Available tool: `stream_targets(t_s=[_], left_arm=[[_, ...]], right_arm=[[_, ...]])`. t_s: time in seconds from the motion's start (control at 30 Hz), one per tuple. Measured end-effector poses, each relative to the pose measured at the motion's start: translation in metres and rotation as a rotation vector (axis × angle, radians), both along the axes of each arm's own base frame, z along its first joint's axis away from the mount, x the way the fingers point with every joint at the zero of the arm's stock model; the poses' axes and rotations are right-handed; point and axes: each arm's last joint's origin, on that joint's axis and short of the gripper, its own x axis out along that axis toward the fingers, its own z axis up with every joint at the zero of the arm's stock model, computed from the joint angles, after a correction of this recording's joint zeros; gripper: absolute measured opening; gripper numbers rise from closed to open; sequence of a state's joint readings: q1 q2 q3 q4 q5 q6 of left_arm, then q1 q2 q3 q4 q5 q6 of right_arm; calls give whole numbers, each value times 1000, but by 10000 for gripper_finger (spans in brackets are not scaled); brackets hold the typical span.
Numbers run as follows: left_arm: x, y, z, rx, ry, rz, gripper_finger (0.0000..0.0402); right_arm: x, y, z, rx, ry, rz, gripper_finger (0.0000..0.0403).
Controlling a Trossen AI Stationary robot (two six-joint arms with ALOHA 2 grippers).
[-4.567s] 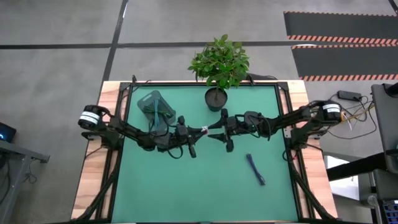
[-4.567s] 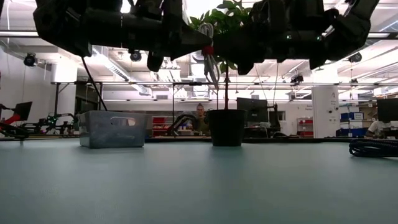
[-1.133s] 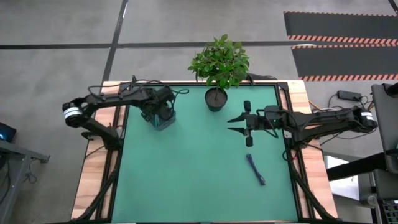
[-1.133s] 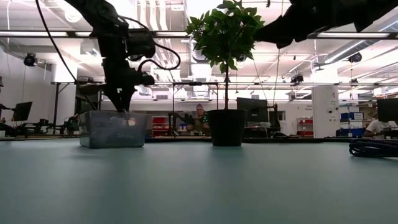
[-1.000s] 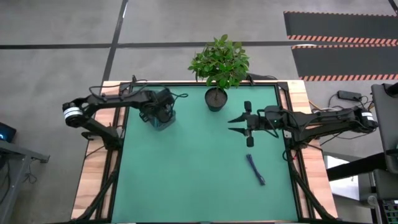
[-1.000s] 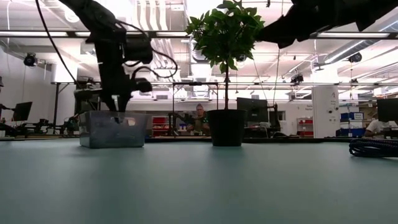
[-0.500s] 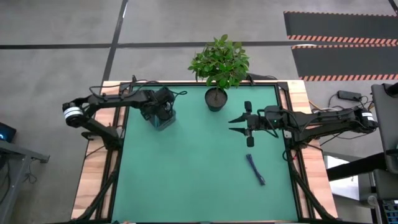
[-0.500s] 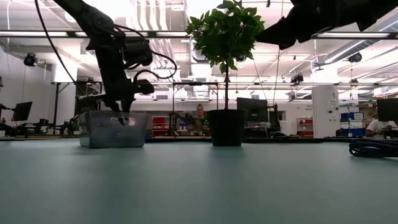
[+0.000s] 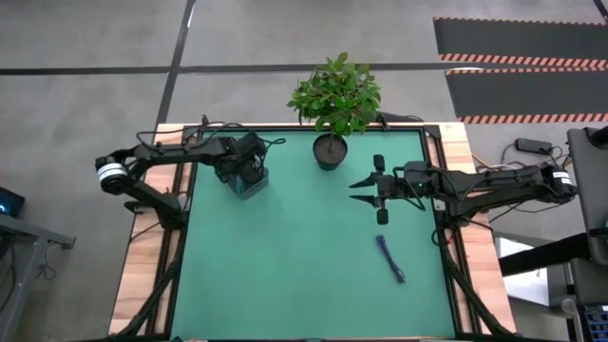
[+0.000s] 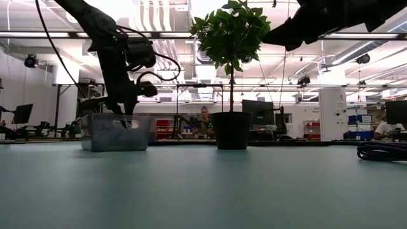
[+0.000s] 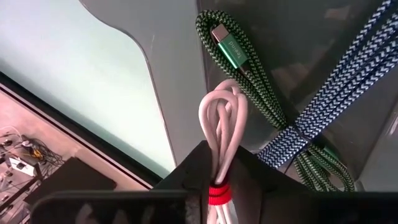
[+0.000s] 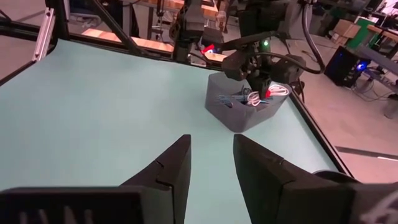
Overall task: Pick and place USB-C Cables
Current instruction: Put the white charger cable into the gray bin
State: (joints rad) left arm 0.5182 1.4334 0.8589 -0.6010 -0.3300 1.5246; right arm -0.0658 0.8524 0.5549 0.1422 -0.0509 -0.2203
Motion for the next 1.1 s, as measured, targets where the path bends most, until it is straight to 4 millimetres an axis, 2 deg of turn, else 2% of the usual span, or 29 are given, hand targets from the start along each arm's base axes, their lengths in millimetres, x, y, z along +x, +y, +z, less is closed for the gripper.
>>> stream_targets(t_s=[0.23,1.1], left_arm=[[0,0,0,1,-2,0,53],[1,1,0,8,-15,0,62]], right_arm=[[0,0,0,1,4,0,118],[0,0,0,5,4,3,137]])
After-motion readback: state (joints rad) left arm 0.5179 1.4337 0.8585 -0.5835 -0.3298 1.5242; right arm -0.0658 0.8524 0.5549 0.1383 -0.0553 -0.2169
